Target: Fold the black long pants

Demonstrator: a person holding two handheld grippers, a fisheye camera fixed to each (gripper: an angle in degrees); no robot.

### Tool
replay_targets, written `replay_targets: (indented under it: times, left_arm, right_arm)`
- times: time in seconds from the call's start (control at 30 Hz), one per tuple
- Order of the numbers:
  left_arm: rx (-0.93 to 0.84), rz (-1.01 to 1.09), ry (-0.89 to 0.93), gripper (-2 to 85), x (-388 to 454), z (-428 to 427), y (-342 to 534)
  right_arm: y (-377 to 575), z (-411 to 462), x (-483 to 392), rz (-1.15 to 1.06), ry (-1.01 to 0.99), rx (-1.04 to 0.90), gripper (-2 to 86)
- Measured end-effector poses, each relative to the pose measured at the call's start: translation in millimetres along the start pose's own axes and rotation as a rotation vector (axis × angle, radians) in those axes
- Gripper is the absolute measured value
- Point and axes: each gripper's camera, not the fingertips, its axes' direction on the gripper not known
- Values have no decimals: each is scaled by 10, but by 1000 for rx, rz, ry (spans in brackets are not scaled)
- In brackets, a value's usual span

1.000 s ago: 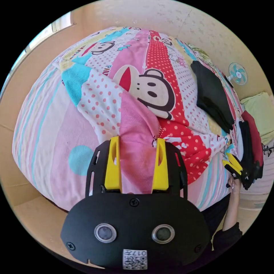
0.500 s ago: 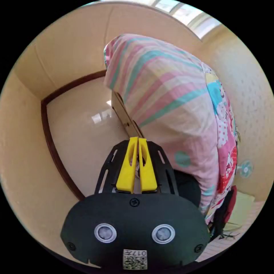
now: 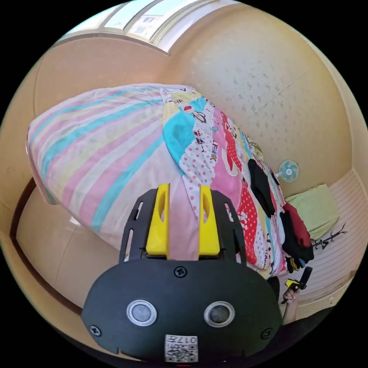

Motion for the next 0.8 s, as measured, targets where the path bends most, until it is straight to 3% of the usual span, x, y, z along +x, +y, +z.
replay_targets:
  times: [0.07, 0.17, 0.27, 0.37, 0.5, 0.63, 0.67, 0.8]
  left_arm:
    - [-24, -14, -55, 152, 77, 243, -246]
    - [-91, -58, 48, 158, 66, 672, -398]
    - [-87, -76, -103, 48, 166, 711, -284]
    - [-228, 67, 92, 5, 186, 611, -284]
    - [-58, -68, 286, -3, -205, -155, 14]
    - [-100, -2, 58, -1, -123, -104, 332]
    - [-155, -76, -61, 1, -180, 7, 421]
    - [-87, -172, 127, 62, -361, 60, 727]
  right_arm:
    - [85, -14, 33, 27, -12, 14, 4]
    - [163, -29, 58, 44, -43, 44, 6]
    - [133, -15, 49, 52, -28, 43, 10]
    - [-13, 39, -23, 31, 80, 1, 19]
    - [-239, 239, -208, -54, 292, -22, 31]
    - [-493, 808, -233, -115, 512, -69, 54]
    - [-562, 977, -186, -86, 549, -98, 63]
    - [-597, 1204, -329, -135, 432, -82, 77]
